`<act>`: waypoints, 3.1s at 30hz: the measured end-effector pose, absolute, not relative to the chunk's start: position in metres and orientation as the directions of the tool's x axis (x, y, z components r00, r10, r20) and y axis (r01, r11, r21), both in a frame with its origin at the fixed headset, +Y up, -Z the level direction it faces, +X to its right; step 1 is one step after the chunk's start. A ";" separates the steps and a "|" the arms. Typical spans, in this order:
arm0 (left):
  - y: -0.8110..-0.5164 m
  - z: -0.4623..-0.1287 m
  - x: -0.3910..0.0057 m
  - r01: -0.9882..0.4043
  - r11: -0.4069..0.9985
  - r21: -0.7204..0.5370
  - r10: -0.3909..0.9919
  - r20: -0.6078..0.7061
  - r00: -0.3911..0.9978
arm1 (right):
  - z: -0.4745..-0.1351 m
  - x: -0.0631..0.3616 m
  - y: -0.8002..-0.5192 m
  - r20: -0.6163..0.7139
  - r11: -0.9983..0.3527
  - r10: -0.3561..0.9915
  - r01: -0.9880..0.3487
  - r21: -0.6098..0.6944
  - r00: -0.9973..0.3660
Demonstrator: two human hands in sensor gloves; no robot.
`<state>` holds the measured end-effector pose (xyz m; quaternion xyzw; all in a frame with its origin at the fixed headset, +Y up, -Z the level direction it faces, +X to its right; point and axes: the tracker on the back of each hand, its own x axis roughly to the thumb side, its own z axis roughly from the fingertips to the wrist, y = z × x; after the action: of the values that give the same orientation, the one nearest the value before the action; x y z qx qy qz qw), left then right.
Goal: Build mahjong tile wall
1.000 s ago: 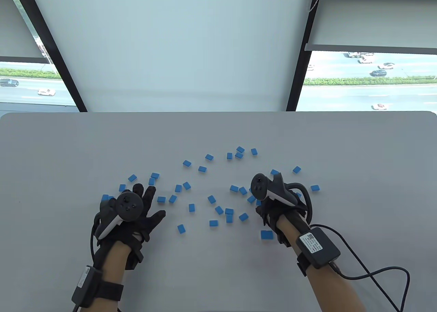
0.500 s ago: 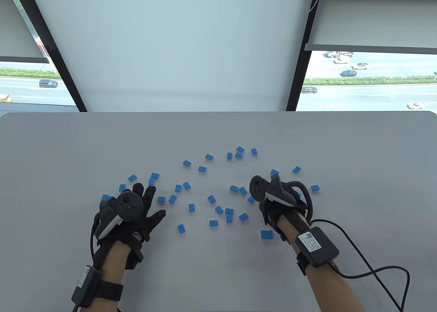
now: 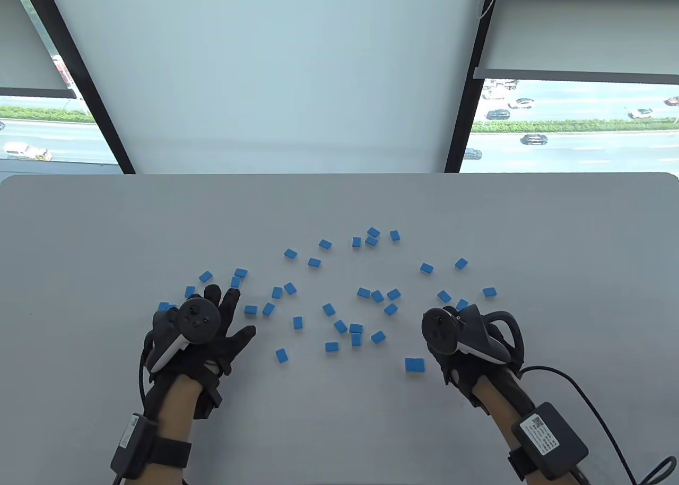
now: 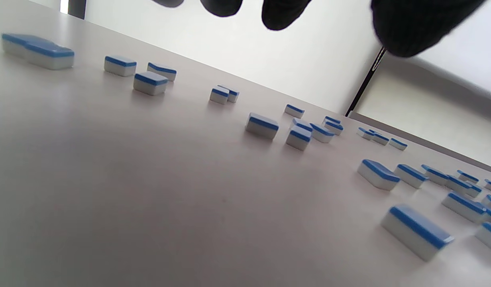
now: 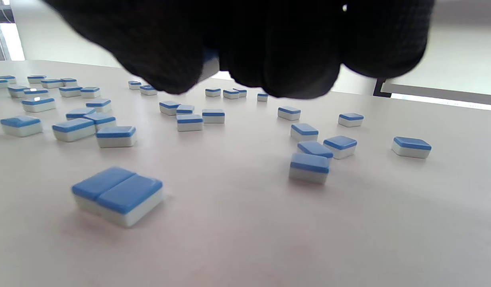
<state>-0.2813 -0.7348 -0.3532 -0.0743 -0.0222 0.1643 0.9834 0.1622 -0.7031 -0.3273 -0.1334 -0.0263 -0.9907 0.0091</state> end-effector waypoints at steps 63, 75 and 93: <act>-0.736 -0.352 -0.277 -0.310 0.933 -0.186 0.318 0.016 0.948 | -0.356 0.206 -0.756 0.153 -0.994 0.044 -0.028 0.105 -0.987; -0.737 -0.352 -0.278 -0.312 0.932 -0.186 0.320 0.014 0.947 | -0.354 0.206 -0.755 0.129 -0.992 -0.012 0.028 0.124 -0.992; -0.737 -0.352 -0.277 -0.306 0.932 -0.192 0.315 0.014 0.949 | -0.352 0.200 -0.754 0.144 -0.980 0.028 0.002 0.199 -0.989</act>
<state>-0.2774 -0.7370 -0.3515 -0.0940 -0.0220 0.1580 0.9827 0.2001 -0.7539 -0.3516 -0.0730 -0.1000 -0.9923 -0.0065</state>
